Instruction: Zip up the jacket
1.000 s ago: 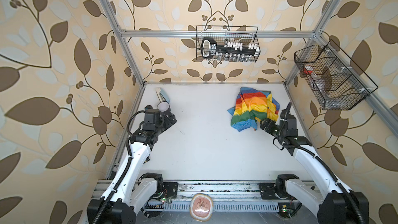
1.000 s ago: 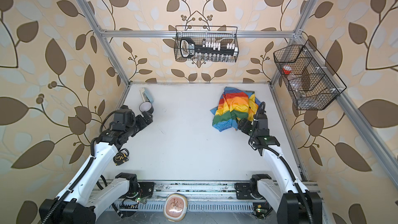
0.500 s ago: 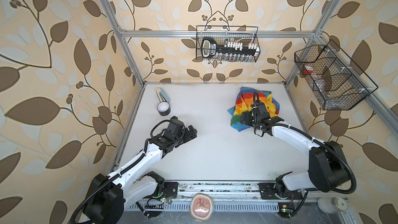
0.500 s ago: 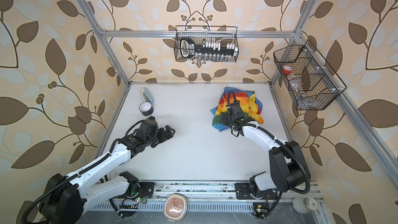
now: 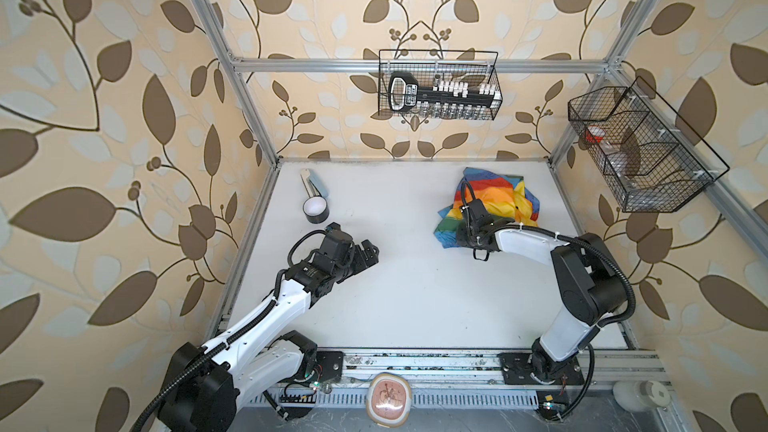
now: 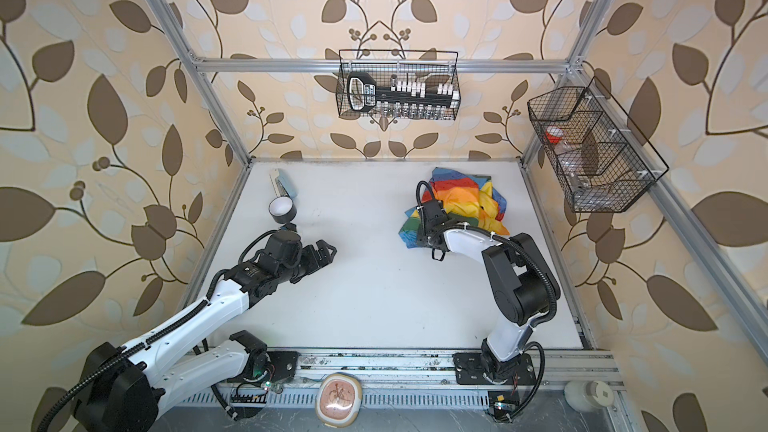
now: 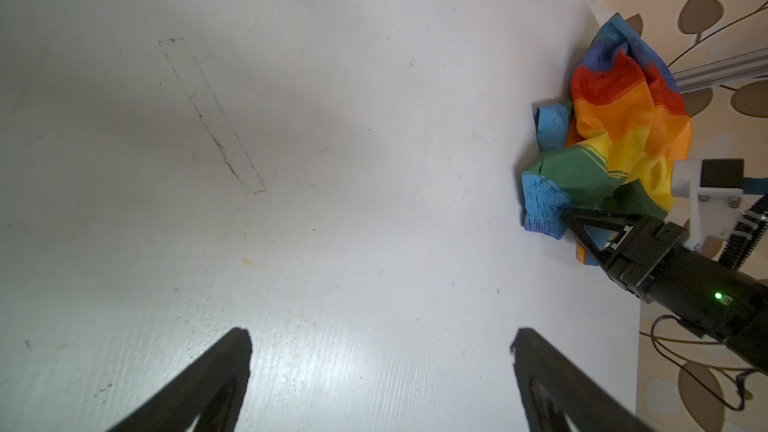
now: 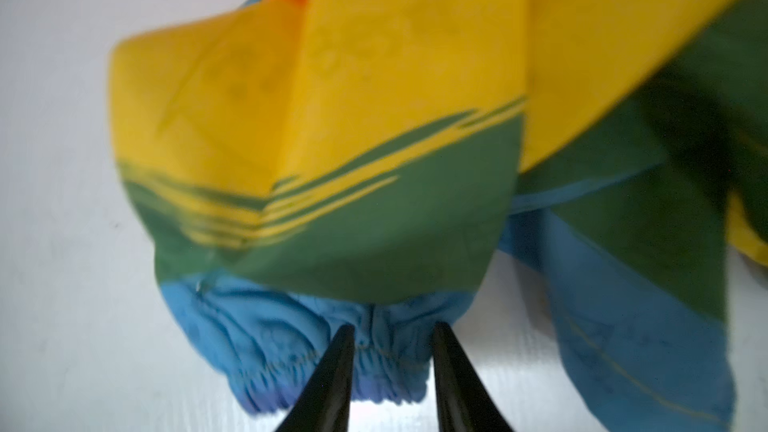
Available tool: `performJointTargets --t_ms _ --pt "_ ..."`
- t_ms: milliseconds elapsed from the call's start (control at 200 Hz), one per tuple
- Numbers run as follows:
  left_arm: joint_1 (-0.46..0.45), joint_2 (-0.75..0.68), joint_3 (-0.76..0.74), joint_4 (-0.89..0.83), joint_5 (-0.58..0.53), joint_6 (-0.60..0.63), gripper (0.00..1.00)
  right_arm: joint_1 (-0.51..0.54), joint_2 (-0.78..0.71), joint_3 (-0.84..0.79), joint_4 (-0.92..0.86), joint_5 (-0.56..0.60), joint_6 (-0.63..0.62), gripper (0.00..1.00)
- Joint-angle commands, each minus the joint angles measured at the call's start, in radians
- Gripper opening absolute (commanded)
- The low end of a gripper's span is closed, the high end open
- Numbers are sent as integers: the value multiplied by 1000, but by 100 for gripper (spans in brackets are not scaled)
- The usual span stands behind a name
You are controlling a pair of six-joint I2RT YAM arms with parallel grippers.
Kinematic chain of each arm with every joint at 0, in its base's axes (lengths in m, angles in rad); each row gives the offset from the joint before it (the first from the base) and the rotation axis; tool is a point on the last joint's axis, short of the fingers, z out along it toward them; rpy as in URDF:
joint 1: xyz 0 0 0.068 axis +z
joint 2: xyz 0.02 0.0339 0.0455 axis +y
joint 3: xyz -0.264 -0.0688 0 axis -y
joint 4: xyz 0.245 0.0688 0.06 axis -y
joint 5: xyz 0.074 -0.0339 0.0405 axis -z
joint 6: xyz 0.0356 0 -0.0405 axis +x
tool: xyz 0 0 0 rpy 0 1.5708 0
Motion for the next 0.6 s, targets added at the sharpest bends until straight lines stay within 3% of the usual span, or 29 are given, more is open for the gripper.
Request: performJointTargets --t_ms 0,160,595 --pt "1 -18 26 -27 -45 15 99 52 6 41 12 -35 9 14" --pt "31 0 37 -37 -22 26 99 134 -4 63 8 -66 25 0" --pt "169 -18 44 -86 42 50 99 410 -25 234 -32 -145 58 0"
